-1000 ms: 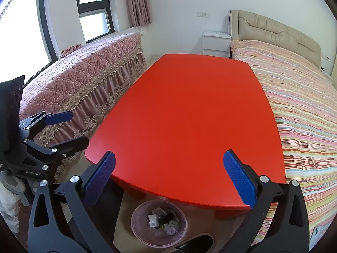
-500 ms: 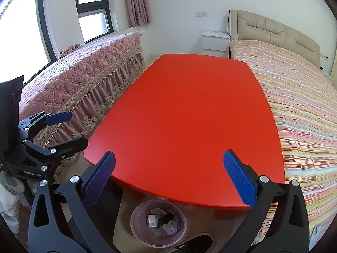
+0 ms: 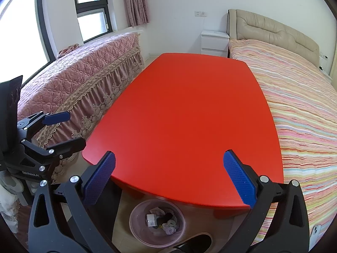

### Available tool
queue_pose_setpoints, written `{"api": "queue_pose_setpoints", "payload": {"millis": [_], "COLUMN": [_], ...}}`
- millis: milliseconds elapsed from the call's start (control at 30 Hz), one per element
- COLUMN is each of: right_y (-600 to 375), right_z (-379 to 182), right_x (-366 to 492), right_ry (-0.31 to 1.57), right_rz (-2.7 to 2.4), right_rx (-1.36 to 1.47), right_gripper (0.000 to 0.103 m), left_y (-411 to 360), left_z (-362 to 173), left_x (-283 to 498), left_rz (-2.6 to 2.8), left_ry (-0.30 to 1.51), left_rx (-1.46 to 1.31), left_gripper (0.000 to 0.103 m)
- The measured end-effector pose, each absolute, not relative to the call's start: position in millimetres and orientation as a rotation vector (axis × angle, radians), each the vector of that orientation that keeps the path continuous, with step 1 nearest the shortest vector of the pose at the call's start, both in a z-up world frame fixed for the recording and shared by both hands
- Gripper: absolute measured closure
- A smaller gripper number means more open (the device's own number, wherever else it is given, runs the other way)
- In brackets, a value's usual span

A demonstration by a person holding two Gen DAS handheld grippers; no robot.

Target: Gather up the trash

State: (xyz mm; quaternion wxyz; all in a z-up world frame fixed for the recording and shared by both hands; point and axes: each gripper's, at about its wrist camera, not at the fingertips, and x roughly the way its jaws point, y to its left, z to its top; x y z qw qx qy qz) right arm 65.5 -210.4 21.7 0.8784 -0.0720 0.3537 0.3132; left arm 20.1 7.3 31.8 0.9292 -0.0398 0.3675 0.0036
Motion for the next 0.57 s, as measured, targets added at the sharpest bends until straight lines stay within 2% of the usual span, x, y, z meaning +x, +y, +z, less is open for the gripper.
{"api": "queue_pose_setpoints", "payload": {"millis": [567], "right_y": [-207.6], "right_z": [20.7], "right_x": [63.7], "right_ry": [0.742], "right_rz": [0.654], "right_rx": [-0.152], "right_gripper": [0.003], "left_y": [6.3], "left_z": [27.7], "left_x": [23.1], "left_rz": [-0.022], "left_ry": [0.791], "left_rx": [-0.118], "left_gripper": [0.006]}}
